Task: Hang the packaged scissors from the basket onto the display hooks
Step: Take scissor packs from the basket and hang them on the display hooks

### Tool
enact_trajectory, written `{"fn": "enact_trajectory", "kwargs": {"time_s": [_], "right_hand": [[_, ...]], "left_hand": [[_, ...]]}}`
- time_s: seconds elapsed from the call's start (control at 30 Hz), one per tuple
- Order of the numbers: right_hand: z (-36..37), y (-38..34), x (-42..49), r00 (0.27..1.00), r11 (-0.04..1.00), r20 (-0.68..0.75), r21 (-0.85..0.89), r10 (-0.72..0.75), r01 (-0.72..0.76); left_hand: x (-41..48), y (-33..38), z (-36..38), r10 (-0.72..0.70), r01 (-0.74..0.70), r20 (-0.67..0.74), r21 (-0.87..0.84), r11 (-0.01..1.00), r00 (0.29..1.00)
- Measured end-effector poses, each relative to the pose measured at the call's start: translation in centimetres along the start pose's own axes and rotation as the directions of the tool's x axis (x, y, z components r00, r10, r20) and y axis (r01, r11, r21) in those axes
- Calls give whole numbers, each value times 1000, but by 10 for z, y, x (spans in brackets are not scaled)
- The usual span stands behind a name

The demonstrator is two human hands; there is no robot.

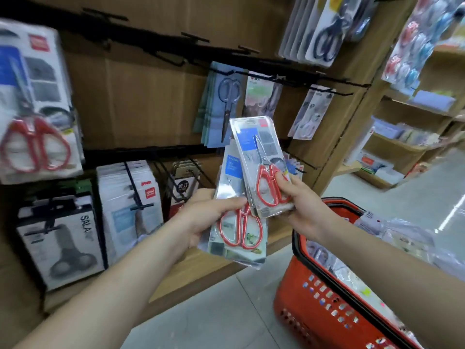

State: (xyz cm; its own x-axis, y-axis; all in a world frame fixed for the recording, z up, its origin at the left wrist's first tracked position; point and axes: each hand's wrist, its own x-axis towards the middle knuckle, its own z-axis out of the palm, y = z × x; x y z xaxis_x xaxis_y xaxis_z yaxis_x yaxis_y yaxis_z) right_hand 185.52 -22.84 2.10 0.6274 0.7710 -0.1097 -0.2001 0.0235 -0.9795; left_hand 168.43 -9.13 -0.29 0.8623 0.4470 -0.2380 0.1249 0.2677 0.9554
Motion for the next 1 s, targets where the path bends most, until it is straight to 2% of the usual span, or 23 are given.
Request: {"fn": "enact_trajectory", "kwargs": {"time_s": [0.13, 0.23, 0.3, 0.43, 0.53, 0.63, 0.77, 1.0], "right_hand": [[16, 5, 11, 999, 999, 18, -1, -34, 34], [31, 12, 15, 995, 999, 86, -15, -39, 40], [40, 20, 16, 990, 998, 134, -45, -39, 46], [46, 31, 24, 978, 999, 208, -15, 31, -28], [49, 32, 32, 971, 999, 237, -25, 35, -30], [59, 32, 40, 985, 999, 170, -22, 29, -25], [68, 24, 41, 981, 986, 105, 25, 162, -165], [72, 7, 33, 985, 986, 64, 39, 158, -160]], "left_hand": [[-4, -17, 2, 160, -177, -222, -55, 983, 962], [-5, -30, -5, 233, -263, -402, -20, 965, 886], [-10, -35, -12, 276, -302, -473, 20, 953, 837], [-22, -32, -23, 315, -338, -519, 52, 940, 795], [-28, -27, -25, 266, -307, -541, 16, 952, 798], [-33, -20, -24, 164, -236, -565, -56, 970, 809], [-40, -10, -23, 70, -135, -539, -82, 988, 839], [-45, 4, -24, 35, -99, -502, -100, 990, 864]]}}
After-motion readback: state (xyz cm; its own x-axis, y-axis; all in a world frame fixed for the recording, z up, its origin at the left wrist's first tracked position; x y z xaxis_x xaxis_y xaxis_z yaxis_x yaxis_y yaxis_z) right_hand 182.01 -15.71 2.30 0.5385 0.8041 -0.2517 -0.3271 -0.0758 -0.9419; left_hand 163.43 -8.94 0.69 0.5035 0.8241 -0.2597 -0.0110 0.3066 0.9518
